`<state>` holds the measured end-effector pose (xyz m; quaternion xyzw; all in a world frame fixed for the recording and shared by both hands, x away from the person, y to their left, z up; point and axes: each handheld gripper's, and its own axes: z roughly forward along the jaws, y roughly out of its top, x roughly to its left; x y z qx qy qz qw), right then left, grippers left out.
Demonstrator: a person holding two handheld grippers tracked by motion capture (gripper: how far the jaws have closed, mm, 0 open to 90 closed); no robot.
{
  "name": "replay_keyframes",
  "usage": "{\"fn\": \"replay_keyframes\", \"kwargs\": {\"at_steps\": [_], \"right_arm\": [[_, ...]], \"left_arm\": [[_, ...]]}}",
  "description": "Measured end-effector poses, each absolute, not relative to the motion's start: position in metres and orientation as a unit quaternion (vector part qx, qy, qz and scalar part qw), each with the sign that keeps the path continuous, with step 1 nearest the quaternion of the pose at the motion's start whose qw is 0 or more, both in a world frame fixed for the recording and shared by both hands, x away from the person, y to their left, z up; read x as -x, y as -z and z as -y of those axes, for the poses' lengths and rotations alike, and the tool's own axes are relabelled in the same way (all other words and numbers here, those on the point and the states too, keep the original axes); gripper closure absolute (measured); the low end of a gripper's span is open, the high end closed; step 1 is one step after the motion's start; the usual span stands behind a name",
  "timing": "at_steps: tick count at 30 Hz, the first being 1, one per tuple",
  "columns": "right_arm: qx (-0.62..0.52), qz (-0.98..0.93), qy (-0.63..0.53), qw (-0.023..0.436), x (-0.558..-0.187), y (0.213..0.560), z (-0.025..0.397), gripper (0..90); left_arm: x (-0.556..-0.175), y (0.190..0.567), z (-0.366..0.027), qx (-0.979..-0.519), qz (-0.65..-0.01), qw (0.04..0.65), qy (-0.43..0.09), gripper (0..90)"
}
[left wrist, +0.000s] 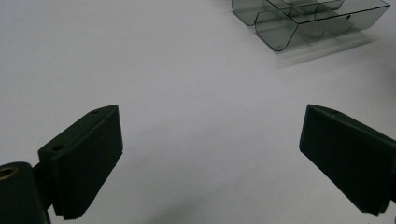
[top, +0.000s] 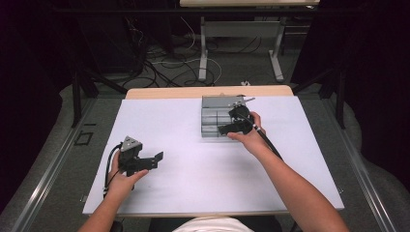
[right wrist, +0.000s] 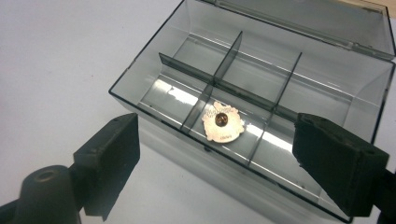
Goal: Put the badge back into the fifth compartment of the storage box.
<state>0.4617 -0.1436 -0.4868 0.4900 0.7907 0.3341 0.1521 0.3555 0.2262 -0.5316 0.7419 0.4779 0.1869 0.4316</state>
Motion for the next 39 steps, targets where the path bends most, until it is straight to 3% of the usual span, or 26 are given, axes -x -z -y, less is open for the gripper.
{"fn": "replay_keyframes", "kwargs": {"at_steps": [10, 39], "right_arm": [[-0.488, -0.785, -0.348, 0.156, -0.44, 0.488, 0.165, 14.4], [-0.5, -0.769, -0.363, 0.165, -0.374, 0.522, 0.224, 0.0]], "left_arm": [[-0.355, 0.531, -0.226, -0.745, -0.477, 0.428, -0.184, 6.3], [-0.355, 0.533, -0.226, -0.742, -0.483, 0.427, -0.183, 6.4]]}}
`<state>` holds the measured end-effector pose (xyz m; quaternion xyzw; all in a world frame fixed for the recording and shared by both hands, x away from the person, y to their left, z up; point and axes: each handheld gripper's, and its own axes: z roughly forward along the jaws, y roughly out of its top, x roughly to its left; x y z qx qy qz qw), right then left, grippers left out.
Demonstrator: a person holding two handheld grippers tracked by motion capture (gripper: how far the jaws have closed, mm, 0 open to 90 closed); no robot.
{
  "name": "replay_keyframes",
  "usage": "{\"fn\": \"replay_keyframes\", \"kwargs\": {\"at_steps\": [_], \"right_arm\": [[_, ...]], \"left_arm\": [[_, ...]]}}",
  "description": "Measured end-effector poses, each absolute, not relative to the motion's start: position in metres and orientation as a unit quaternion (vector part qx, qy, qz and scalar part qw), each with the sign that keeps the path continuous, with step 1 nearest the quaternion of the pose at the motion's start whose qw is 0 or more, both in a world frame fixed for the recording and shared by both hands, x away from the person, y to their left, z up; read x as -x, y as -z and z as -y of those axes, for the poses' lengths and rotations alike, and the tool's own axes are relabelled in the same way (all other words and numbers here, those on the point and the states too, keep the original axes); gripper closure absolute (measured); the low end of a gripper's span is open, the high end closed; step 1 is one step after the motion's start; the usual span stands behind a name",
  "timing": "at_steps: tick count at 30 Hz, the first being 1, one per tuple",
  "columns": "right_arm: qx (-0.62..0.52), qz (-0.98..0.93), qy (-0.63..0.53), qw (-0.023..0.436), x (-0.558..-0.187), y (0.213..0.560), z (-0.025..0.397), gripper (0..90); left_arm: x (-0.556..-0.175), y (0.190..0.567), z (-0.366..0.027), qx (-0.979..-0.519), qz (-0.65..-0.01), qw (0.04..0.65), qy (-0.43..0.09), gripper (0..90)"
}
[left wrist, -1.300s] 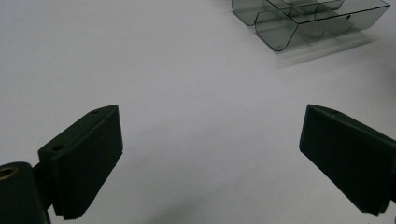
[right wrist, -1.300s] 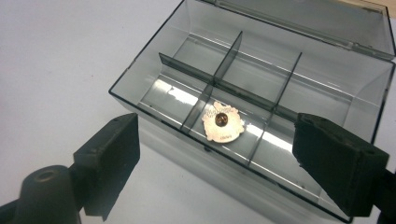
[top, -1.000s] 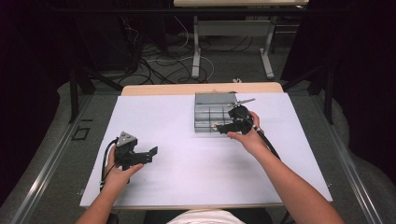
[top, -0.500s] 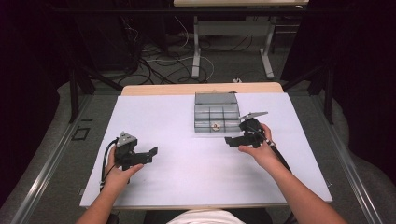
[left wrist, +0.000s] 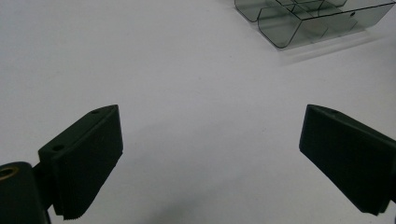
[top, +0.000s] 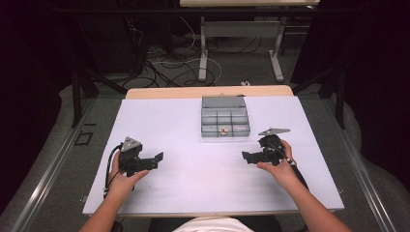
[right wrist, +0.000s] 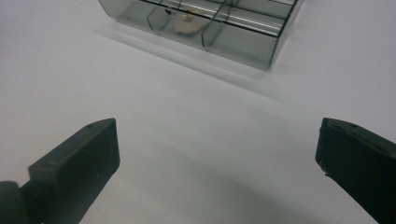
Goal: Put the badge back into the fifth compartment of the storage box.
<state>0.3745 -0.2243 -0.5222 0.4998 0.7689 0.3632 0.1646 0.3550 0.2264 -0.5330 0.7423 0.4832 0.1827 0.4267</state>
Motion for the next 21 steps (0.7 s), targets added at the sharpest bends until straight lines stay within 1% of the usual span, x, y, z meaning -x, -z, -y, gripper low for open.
{"fn": "replay_keyframes", "kwargs": {"at_steps": [5, 9, 15, 21], "right_arm": [[-0.502, -0.766, -0.356, 0.187, -0.371, 0.53, 0.233, 0.0], [-0.502, -0.761, -0.367, 0.184, -0.37, 0.535, 0.24, 0.0], [-0.504, -0.761, -0.359, 0.196, -0.371, 0.54, 0.248, 0.0], [-0.501, -0.764, -0.356, 0.197, -0.371, 0.543, 0.248, 0.0]], "left_arm": [[-0.355, 0.533, -0.226, -0.739, -0.487, 0.427, -0.184, 6.5], [-0.356, 0.534, -0.226, -0.74, -0.487, 0.427, -0.183, 6.5], [-0.357, 0.534, -0.228, -0.737, -0.49, 0.428, -0.183, 6.5], [-0.358, 0.534, -0.229, -0.734, -0.493, 0.429, -0.183, 6.5]]}}
